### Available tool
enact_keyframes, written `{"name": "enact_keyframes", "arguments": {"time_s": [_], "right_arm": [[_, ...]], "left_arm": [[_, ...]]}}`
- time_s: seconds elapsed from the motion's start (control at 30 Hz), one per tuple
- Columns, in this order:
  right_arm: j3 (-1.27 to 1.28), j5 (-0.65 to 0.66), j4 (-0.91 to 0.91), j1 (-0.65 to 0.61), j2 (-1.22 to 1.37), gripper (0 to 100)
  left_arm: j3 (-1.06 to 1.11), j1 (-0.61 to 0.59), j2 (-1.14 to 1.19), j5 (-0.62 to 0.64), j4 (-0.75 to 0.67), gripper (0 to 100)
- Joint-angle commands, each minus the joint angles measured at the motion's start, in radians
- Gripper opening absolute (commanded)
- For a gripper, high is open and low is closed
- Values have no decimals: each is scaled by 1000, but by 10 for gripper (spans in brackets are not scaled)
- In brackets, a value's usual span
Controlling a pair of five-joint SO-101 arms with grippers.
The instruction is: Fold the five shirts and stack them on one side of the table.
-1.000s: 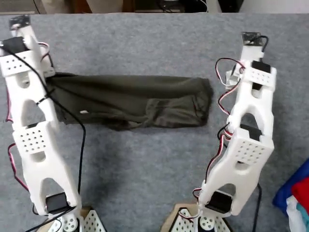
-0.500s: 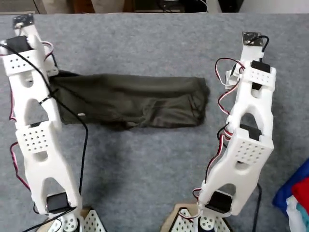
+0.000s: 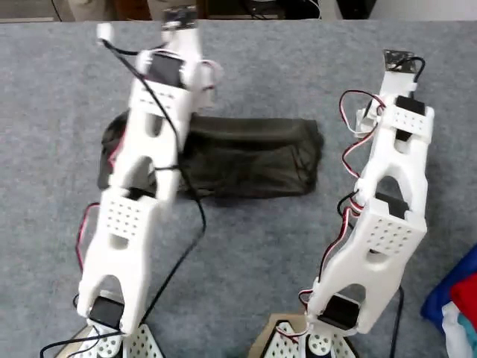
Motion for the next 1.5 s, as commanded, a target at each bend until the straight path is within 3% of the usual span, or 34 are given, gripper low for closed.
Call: {"name": "enact_keyframes", "arguments": {"time_s": [0.0, 0.27, 0.6, 0.93, 1.23, 1.47], "right_arm": [[-51, -32, -18, 33, -7, 29], [-51, -71, -29, 42, -8, 29], [-53, -80, -40, 81, -8, 29], [-53, -158, -66, 125, -7, 29], [-53, -158, -66, 128, -7, 29], [-53, -155, -66, 128, -7, 29]], "left_arm": [[-114, 75, -71, 86, -21, 19], [-115, 178, -62, 233, -175, 20], [74, 315, -64, 275, -379, 20], [86, 382, -62, 273, -523, 22], [80, 414, 13, 275, -588, 114], [77, 358, 16, 272, -585, 209]]}}
